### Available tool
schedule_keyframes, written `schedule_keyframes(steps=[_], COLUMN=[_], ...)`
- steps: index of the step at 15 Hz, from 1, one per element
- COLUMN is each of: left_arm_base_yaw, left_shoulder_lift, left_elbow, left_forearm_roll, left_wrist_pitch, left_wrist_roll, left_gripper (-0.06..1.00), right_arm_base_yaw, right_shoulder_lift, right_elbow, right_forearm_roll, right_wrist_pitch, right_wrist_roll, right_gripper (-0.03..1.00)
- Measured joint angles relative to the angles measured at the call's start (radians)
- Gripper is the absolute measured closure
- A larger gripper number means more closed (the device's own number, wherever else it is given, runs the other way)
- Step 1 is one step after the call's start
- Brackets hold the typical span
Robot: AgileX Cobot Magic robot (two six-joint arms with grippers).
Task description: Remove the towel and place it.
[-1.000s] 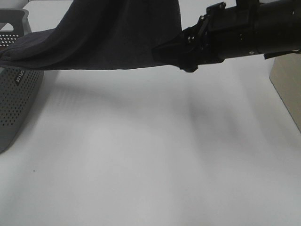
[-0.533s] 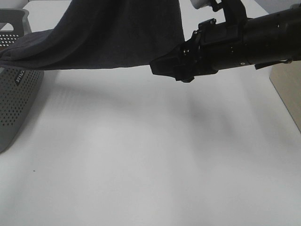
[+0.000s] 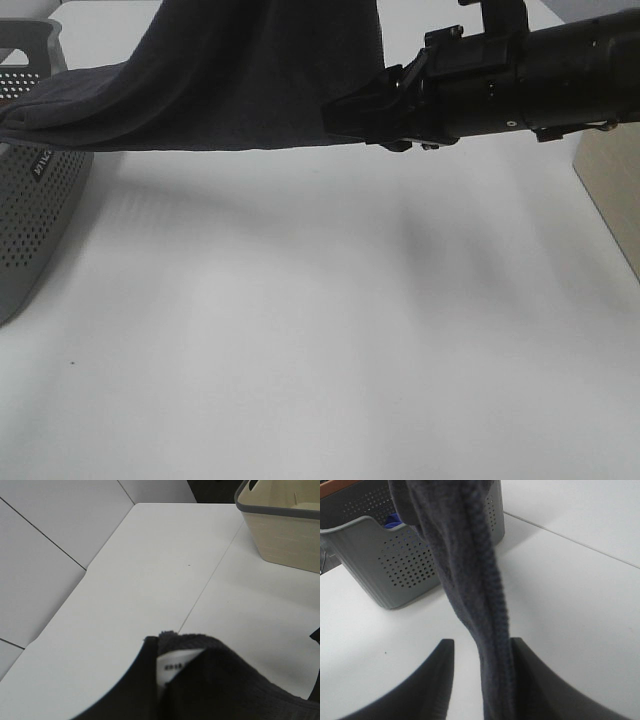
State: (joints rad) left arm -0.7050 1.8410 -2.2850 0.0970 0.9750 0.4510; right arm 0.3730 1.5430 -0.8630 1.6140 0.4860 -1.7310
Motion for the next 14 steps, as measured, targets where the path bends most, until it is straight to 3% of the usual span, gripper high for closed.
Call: schedule_keyframes(steps=[3,6,8,10,12,14], left_arm_base_yaw=[0.0,0.0,0.0,0.0,0.0,0.0], left_shoulder_lift=[0.0,0.0,0.0,0.0,0.0,0.0], left_elbow=[0.0,0.0,0.0,0.0,0.0,0.0], left_forearm_roll=[-0.001,-0.001,-0.002,-0.002,-0.003,0.002], left_wrist_pitch=[0.003,0.007,0.018,0.027,0.028,0.03], left_wrist_roll=[0.002,0.004,0.004,0.041,0.127,0.209], left_gripper=[0.94,0.94,0.94,0.94,0.94,0.94], right_arm_base_yaw=[0.0,0.0,0.0,0.0,0.0,0.0], right_shoulder_lift=[0.0,0.0,-0.003,-0.014,-0.022,-0.022], right_elbow=[0.0,0.0,-0.002,-0.04,-0.158,-0.278], right_forearm_roll=[0.006,0.001,-0.054,-0.224,-0.604,-0.916], right_wrist_pitch=[0.0,0.0,0.001,0.001,0.059,0.172], right_wrist_roll=[0.0,0.0,0.064,0.247,0.644,1.008], right_gripper=[0.67,0.96,0.96,0.96,0.96,0.96])
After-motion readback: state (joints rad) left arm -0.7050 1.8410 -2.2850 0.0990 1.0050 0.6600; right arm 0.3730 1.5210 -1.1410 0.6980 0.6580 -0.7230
